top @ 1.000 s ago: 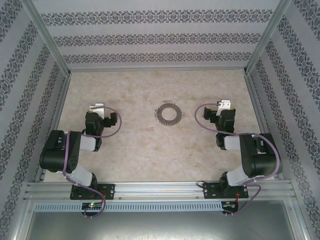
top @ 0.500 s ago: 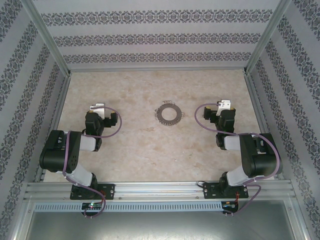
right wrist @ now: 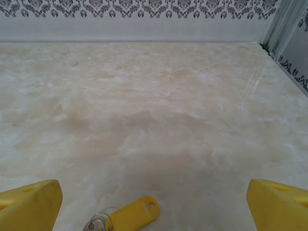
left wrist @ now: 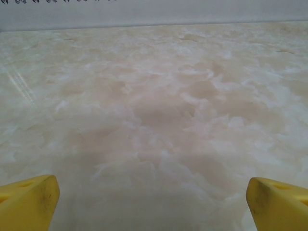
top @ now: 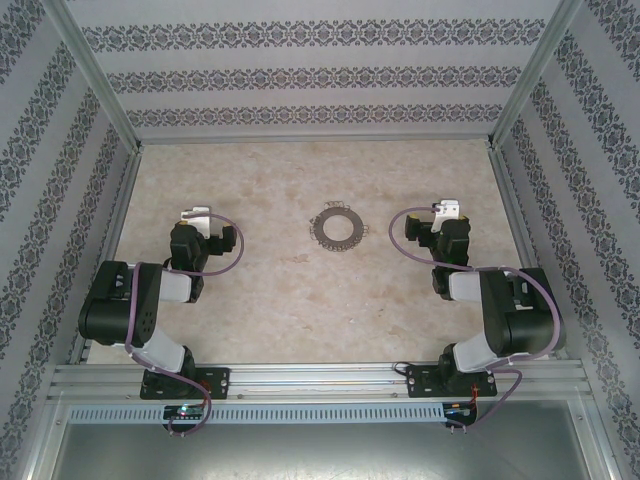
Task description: Put the keys on the keyring
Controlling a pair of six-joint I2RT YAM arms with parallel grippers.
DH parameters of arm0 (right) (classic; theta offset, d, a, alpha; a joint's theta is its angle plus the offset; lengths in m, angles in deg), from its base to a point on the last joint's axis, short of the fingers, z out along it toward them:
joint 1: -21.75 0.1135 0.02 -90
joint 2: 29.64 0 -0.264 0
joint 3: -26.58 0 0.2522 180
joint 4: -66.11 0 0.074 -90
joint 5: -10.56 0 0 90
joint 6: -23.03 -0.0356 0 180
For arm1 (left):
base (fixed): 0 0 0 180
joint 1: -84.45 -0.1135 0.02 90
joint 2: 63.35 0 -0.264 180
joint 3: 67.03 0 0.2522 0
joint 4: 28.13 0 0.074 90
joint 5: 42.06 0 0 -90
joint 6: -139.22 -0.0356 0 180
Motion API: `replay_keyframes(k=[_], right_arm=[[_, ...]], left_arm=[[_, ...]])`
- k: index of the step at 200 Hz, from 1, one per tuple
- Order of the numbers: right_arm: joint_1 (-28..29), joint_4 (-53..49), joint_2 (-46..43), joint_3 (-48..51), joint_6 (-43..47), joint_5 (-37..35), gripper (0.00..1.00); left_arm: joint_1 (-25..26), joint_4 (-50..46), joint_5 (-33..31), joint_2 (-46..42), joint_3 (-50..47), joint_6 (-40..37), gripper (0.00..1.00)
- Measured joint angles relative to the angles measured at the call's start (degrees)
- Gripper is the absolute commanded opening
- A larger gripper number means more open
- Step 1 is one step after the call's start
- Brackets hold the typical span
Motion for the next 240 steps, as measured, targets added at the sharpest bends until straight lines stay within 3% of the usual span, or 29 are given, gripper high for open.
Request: replay_keyframes(k=[33, 71, 110, 166, 195, 240], right_arm=[[0.55, -4.81, -7.08, 0.07, 0.5, -0.04, 0.98], [4.92, -23.43, -17.53, -5.01, -0.76, -2.75, 0.98], [6.12, -40.61, -23.54, -11.08, -5.81, 0.31, 0.98], [9.81, -57.22, -19.34, -16.7, -7.23, 10.58, 0.98], [12.79, -60.35, -17.55, -18.05, -7.23, 14.03, 0.98], [13.57, -63.17, -15.96, -18.05, -7.23, 15.91, 0.94]], left_arm=[[0.04, -9.27, -1.03, -8.72, 1.36, 0.39, 1.0], [1.46, -23.93, -3.1, -16.17, 8.76, 4.39, 1.0], [9.25, -40.33, -0.66, -18.62, 18.49, 9.75, 1.0], [22.05, -51.17, 14.23, -9.88, 28.09, 15.37, 1.0], [26.58, -54.1, 16.68, -0.96, 33.59, 15.34, 1.0], [30.25, -58.73, 15.93, 9.22, 42.86, 13.09, 0.84]])
